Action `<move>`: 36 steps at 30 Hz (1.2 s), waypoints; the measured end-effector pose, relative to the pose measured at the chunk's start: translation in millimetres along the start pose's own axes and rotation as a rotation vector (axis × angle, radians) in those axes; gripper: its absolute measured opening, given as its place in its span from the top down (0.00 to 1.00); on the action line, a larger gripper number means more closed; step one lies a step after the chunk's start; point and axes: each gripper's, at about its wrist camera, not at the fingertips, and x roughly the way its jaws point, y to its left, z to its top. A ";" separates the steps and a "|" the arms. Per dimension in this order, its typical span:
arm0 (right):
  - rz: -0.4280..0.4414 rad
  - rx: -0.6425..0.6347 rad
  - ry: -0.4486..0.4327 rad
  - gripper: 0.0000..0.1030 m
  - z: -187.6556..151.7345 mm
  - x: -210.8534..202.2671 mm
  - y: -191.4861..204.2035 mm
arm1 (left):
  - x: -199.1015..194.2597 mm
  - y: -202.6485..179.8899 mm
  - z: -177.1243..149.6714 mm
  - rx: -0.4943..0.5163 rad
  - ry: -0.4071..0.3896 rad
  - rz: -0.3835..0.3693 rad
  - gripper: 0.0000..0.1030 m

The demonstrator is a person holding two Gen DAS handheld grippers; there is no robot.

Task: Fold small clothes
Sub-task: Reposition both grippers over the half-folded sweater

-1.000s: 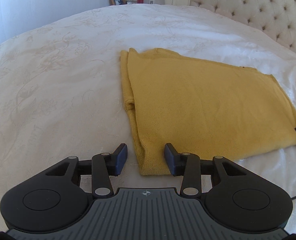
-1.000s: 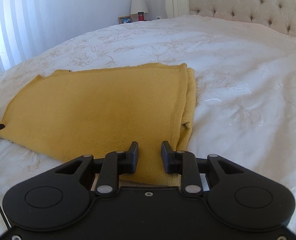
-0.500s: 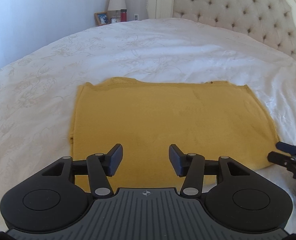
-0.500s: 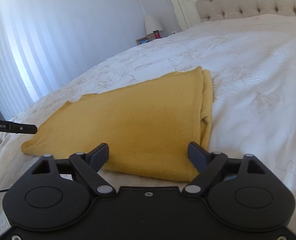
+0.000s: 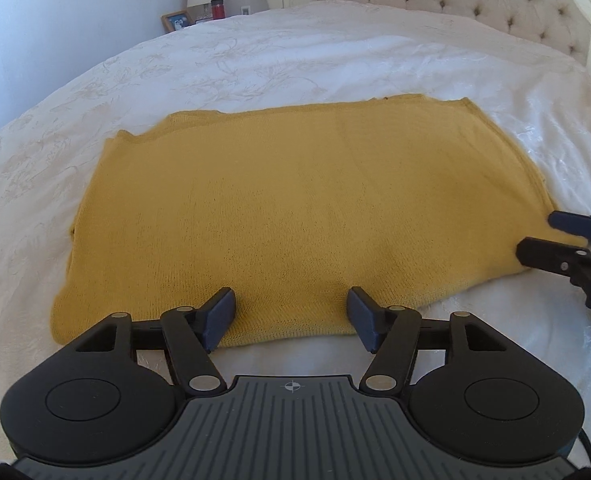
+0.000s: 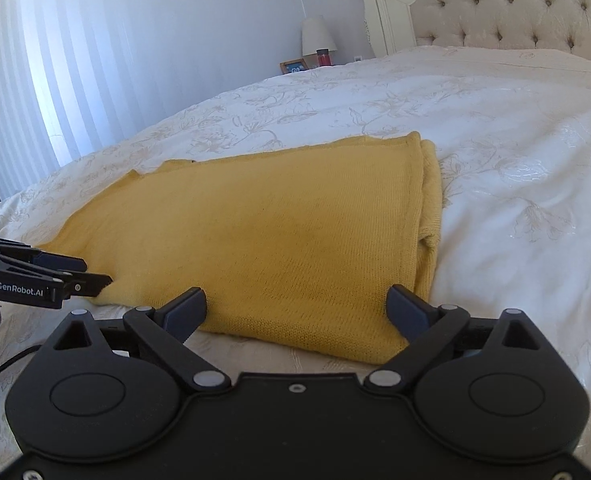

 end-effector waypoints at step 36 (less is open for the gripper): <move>0.043 0.068 0.027 0.01 13.0 1.3 -5.6 | 96.2 1.4 112.1 -0.124 0.174 0.004 0.32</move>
